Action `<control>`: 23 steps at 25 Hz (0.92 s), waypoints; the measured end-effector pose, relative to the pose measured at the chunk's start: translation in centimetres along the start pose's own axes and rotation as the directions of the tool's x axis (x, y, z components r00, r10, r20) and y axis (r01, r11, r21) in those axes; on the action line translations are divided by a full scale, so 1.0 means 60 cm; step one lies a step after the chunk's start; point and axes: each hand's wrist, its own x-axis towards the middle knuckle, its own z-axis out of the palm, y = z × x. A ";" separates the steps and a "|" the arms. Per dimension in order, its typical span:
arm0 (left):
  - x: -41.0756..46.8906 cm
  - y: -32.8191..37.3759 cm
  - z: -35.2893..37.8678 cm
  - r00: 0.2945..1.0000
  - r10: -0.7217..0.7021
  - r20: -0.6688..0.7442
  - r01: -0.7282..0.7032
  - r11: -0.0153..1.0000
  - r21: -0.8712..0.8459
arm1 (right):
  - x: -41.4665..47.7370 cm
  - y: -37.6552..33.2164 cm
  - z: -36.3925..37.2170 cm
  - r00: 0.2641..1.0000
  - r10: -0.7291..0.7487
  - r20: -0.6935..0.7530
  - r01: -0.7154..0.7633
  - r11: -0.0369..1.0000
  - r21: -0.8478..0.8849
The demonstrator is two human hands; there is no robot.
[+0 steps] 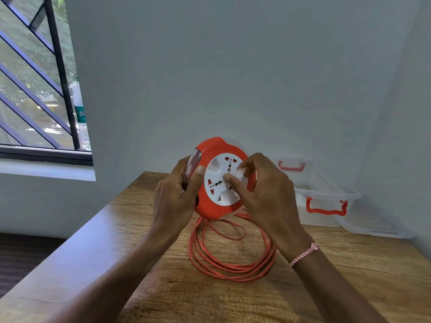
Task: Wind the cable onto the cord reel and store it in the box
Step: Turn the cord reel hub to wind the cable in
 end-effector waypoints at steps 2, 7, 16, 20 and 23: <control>0.003 -0.002 -0.002 1.000 -0.006 -0.017 0.006 1.000 -0.012 | 0.001 0.014 -0.008 0.956 -0.268 0.115 0.284 0.947 -0.151; 0.005 -0.003 -0.008 0.999 -0.031 -0.017 0.030 0.999 -0.025 | 0.005 0.024 -0.011 0.847 -0.438 0.300 0.524 0.782 -0.337; -0.006 0.004 0.002 1.000 0.017 -0.013 -0.017 1.000 -0.023 | -0.001 -0.019 0.008 0.997 -0.077 -0.005 0.077 0.993 -0.092; -0.008 0.007 0.007 1.000 0.012 -0.005 -0.013 1.000 -0.019 | -0.001 -0.029 0.018 0.951 0.307 0.048 -0.310 0.928 0.205; -0.002 0.004 0.002 1.000 -0.015 -0.010 0.015 1.000 -0.021 | -0.002 -0.018 0.002 0.998 0.005 -0.065 -0.009 0.998 -0.067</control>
